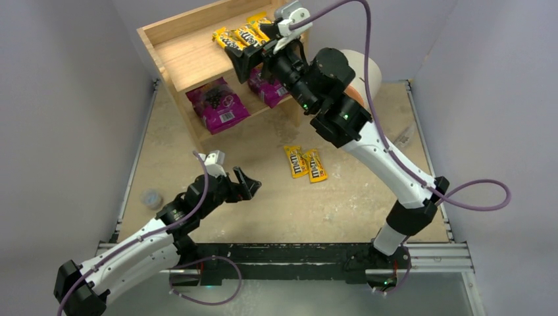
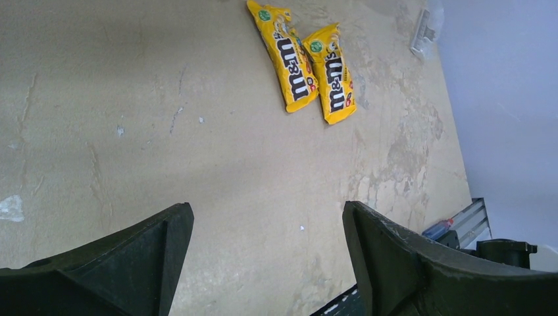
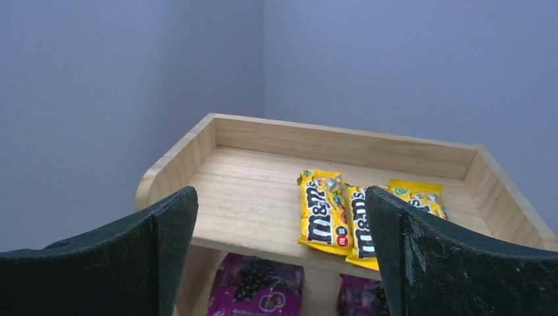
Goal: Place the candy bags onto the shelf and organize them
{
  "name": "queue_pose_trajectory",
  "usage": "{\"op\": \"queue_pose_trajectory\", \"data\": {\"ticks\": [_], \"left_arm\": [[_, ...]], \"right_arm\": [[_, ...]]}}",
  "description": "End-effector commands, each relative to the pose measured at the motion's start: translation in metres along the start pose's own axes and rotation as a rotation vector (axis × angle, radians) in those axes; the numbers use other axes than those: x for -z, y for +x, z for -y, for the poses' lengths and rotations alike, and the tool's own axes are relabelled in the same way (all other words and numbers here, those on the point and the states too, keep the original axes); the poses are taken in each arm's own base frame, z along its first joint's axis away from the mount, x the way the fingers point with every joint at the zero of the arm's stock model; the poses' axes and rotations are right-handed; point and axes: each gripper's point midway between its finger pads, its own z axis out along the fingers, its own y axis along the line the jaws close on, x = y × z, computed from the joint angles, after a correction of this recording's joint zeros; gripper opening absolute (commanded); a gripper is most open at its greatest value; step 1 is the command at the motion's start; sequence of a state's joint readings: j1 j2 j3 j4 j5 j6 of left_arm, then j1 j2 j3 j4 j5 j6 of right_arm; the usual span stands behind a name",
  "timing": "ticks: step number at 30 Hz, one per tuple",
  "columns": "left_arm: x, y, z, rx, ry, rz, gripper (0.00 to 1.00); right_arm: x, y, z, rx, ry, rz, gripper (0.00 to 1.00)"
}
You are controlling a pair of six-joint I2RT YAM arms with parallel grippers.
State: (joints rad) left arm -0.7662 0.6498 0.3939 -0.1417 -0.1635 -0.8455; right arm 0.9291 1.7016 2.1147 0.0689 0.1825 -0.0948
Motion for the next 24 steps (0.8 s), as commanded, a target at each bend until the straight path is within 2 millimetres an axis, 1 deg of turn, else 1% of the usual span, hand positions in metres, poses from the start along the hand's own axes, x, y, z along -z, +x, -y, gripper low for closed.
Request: {"op": "queue_pose_trajectory", "data": {"ticks": [1,3,4,5,6,9,11,12,14,17,18,20,22,23,24], "left_arm": [[0.000,-0.007,0.011,-0.010,0.045,0.016,0.89],[0.000,-0.005,0.011,-0.009,0.046,0.011,0.89],[0.000,-0.004,0.011,-0.007,0.047,0.008,0.89],[0.000,-0.004,0.010,-0.007,0.047,0.007,0.89],[0.000,-0.003,0.010,-0.008,0.047,0.007,0.89],[0.000,-0.003,0.009,-0.016,0.045,0.004,0.89],[0.000,-0.004,0.010,-0.019,0.045,0.004,0.89],[0.000,-0.004,0.010,-0.021,0.046,0.003,0.89],[0.000,-0.004,0.011,-0.021,0.049,0.004,0.89],[-0.001,-0.002,0.010,-0.022,0.049,0.000,0.89],[-0.001,-0.002,0.009,-0.025,0.047,-0.001,0.89],[-0.001,-0.001,0.009,-0.029,0.045,-0.005,0.89],[-0.002,-0.001,0.009,-0.033,0.044,-0.007,0.89],[-0.003,-0.001,0.008,-0.034,0.043,-0.007,0.89],[-0.003,-0.001,0.009,-0.034,0.045,-0.005,0.89]], "right_arm": [[0.008,0.022,-0.005,-0.037,-0.018,-0.094,0.99],[0.010,0.039,0.002,-0.032,0.024,-0.151,0.99],[0.011,0.044,0.010,-0.031,0.070,-0.168,0.99],[0.013,0.047,0.017,-0.029,0.108,-0.172,0.99],[0.014,0.051,0.020,-0.023,0.118,-0.174,0.99],[0.015,0.051,0.016,-0.031,0.075,-0.170,0.99],[0.019,0.057,0.016,-0.042,0.079,-0.210,0.99],[0.022,0.062,0.019,-0.037,0.094,-0.228,0.99],[0.031,0.079,0.033,-0.020,0.146,-0.276,0.99],[0.057,0.117,0.059,-0.090,0.214,-0.358,0.99],[0.068,0.130,0.074,-0.139,0.239,-0.381,0.99],[0.092,0.152,0.086,-0.226,0.262,-0.410,0.99],[0.118,0.172,0.092,-0.242,0.296,-0.426,0.99],[0.133,0.177,0.091,-0.241,0.299,-0.429,0.99],[0.150,0.197,0.092,-0.244,0.317,-0.470,0.99]]}}
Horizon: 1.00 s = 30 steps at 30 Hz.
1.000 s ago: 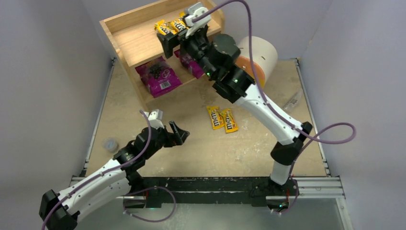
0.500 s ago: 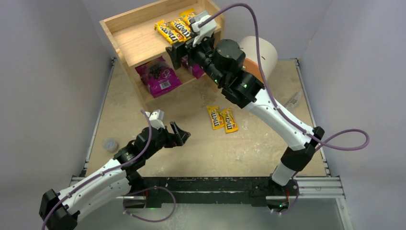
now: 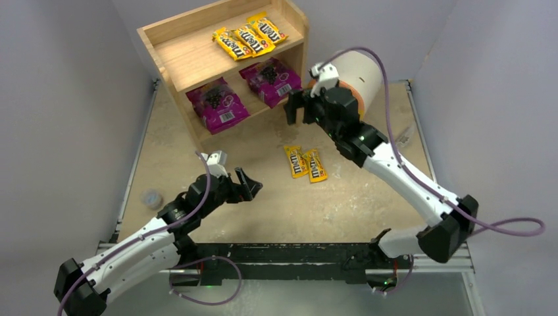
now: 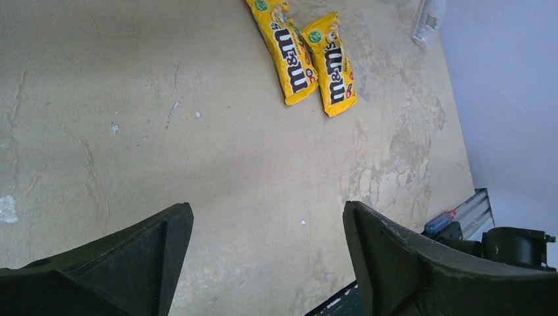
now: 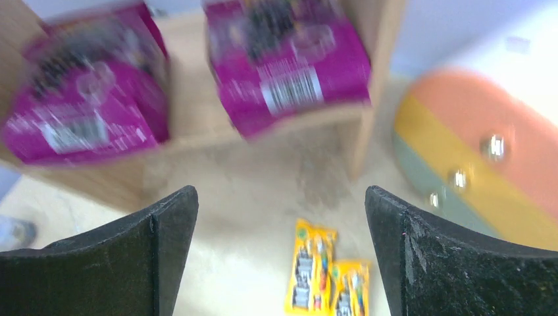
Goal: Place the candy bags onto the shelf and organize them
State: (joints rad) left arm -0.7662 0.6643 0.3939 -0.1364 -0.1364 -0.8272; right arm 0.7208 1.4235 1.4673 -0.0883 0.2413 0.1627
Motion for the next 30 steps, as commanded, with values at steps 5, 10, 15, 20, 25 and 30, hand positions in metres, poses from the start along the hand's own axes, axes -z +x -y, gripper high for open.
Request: {"op": "queue_pose_trajectory", "data": {"ticks": [5,10,15,20,25,30], "left_arm": [[-0.006,-0.005,0.009,-0.021,0.034,0.011,0.89],[-0.012,-0.001,0.010,-0.036,0.037,-0.013,0.89],[-0.014,-0.001,0.013,-0.043,0.043,-0.020,0.89],[-0.014,-0.001,0.013,-0.044,0.041,-0.021,0.88],[-0.013,-0.003,0.012,-0.046,0.037,-0.014,0.88],[-0.014,-0.005,0.013,-0.055,0.031,-0.013,0.88]], "right_arm": [[0.049,0.113,0.042,-0.205,0.135,-0.138,0.99],[0.055,0.198,0.058,-0.205,0.194,-0.355,0.97],[0.051,0.244,0.076,-0.262,0.196,-0.448,0.93],[0.039,0.267,0.088,-0.353,0.145,-0.511,0.84],[0.036,0.297,0.103,-0.343,0.169,-0.580,0.78],[0.038,0.315,0.107,-0.338,0.182,-0.621,0.74]]}}
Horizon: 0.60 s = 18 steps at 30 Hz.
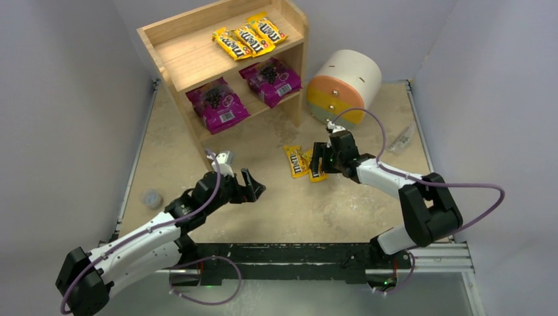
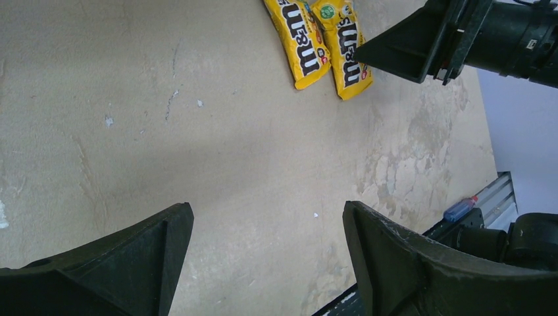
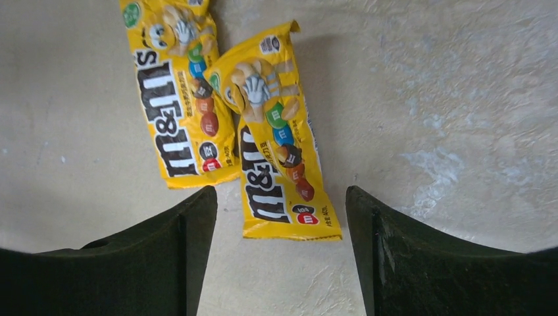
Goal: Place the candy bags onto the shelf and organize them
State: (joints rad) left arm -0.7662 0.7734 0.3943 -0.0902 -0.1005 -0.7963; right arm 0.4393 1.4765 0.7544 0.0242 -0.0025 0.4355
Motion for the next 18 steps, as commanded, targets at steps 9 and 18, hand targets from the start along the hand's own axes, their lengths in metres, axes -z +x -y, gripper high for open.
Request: {"op": "queue_pose_trajectory", "data": {"ticks": [9,18], "left_arm": [[-0.002,-0.021,0.019,-0.016,0.048,0.048,0.88],[-0.004,-0.021,0.020,-0.012,0.048,0.045,0.88]], "right_arm": [[-0.016,0.025,-0.002,0.040,-0.082,-0.049,0.64],[-0.019,0.026,0.009,0.046,-0.034,-0.022,0.33]]}}
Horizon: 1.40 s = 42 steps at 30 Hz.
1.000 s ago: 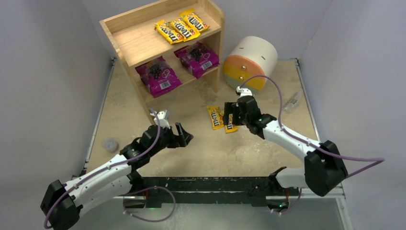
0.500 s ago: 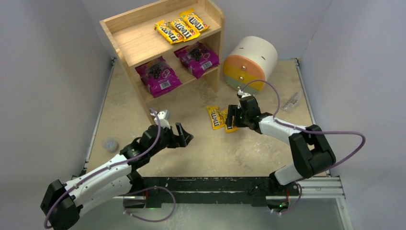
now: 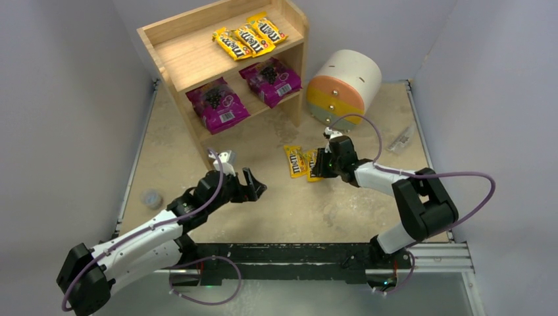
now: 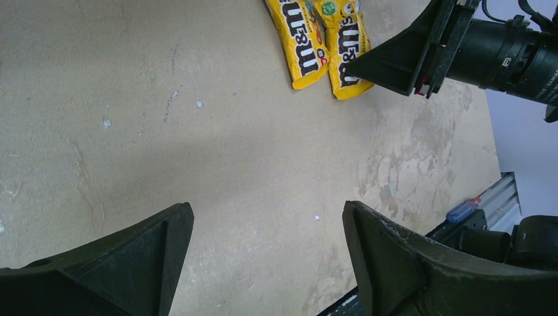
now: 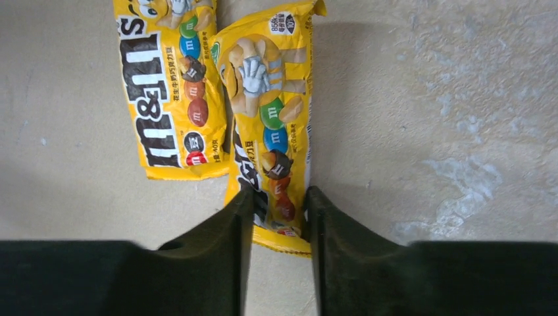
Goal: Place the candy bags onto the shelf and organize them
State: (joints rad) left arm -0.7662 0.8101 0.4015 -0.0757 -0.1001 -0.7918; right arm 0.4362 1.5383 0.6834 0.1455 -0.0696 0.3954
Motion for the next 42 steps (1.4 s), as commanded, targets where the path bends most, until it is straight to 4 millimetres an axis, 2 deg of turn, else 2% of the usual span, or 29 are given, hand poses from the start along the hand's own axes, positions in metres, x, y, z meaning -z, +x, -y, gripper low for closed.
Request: {"op": "queue_pose_trajectory", "data": {"ticks": [1,3,7,10,11,16,20,24,28,31,35,38,40,42], "left_arm": [[0.001,-0.022,0.020,-0.005,0.057,0.055,0.88],[0.001,-0.021,0.020,-0.004,0.056,0.054,0.88],[0.000,-0.026,0.021,-0.009,0.053,0.064,0.88],[0.001,-0.036,0.031,-0.032,0.079,0.084,0.88],[0.001,-0.043,0.040,-0.042,0.108,0.106,0.88],[0.000,-0.065,0.078,-0.069,0.245,0.148,0.89],[0.002,-0.076,0.121,-0.065,0.424,0.144,0.90],[-0.001,-0.083,0.145,-0.045,0.521,0.150,0.91],[-0.003,-0.091,0.160,-0.031,0.579,0.164,0.91],[-0.007,-0.094,0.162,-0.027,0.578,0.170,0.90],[-0.011,-0.093,0.160,-0.025,0.565,0.167,0.83],[-0.010,-0.094,0.162,-0.028,0.573,0.169,0.68],[-0.007,-0.095,0.163,-0.034,0.580,0.172,0.52],[-0.006,-0.094,0.163,-0.040,0.581,0.168,0.48]], "right_arm": [[0.000,0.001,0.007,0.009,0.021,0.017,0.29],[0.004,-0.003,0.005,0.011,0.014,0.033,0.22],[0.018,-0.011,0.000,0.034,0.000,0.060,0.19],[0.034,-0.022,-0.016,0.086,-0.081,0.102,0.15],[0.040,-0.027,-0.023,0.101,-0.116,0.127,0.15],[0.085,-0.031,-0.084,0.191,-0.464,0.190,0.16],[0.118,-0.028,-0.119,0.248,-0.683,0.194,0.17],[0.142,-0.027,-0.142,0.281,-0.841,0.202,0.17],[0.147,-0.023,-0.149,0.318,-0.866,0.182,0.17],[0.152,-0.018,-0.157,0.356,-0.907,0.177,0.17],[0.162,-0.017,-0.165,0.395,-0.943,0.196,0.17],[0.164,-0.018,-0.167,0.399,-0.950,0.200,0.18],[0.163,-0.019,-0.166,0.402,-0.941,0.201,0.18],[0.161,-0.022,-0.165,0.403,-0.919,0.212,0.18]]}}
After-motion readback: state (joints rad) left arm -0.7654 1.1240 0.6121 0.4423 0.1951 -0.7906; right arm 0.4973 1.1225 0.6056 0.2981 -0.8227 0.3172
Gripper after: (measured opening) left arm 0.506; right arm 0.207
